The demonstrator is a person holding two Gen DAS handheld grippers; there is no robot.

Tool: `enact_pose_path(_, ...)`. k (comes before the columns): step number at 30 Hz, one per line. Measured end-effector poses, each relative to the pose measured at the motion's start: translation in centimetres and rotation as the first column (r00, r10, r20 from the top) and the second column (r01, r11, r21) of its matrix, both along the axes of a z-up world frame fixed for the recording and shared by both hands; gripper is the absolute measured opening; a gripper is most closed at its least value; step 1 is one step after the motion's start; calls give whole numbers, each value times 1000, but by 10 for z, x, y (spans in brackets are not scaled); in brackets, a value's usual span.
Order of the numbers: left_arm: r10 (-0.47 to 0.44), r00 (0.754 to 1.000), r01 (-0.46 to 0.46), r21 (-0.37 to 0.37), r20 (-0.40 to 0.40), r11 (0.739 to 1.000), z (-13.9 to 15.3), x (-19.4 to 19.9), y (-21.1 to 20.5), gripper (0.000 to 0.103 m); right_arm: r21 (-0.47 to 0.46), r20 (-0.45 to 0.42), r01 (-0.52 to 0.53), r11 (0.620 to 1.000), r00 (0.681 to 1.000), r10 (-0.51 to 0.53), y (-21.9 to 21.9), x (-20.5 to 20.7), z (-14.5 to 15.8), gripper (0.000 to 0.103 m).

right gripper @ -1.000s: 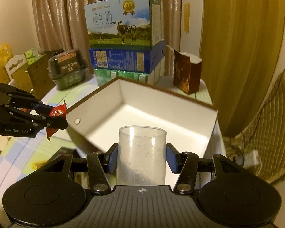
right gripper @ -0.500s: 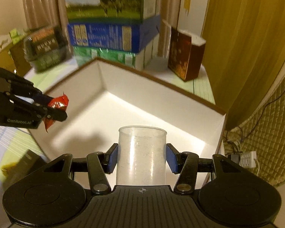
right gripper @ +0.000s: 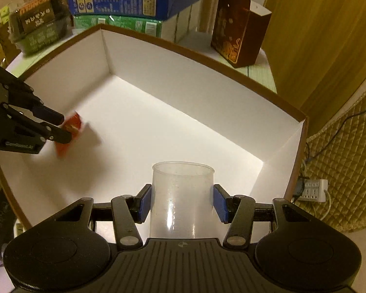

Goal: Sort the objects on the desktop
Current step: 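Put the red packet in the box with left tool while right puts the cup there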

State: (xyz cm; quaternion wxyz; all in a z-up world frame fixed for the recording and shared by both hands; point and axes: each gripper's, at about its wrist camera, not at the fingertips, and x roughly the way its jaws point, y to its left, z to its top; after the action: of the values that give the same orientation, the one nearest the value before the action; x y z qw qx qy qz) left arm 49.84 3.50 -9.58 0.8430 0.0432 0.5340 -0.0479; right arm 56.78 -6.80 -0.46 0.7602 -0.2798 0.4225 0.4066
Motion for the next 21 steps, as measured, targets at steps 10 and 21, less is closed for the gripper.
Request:
enact_pose_path(10, 13, 1000, -13, 34, 8, 999, 1, 1, 1, 39, -11, -11, -12, 1000, 1000, 12, 2, 3, -4, 50)
enact_pose_path(21, 3, 1000, -4, 31, 27, 1000, 6, -1, -1, 56, 8, 23, -43, 999, 999, 42, 2, -4, -1, 75)
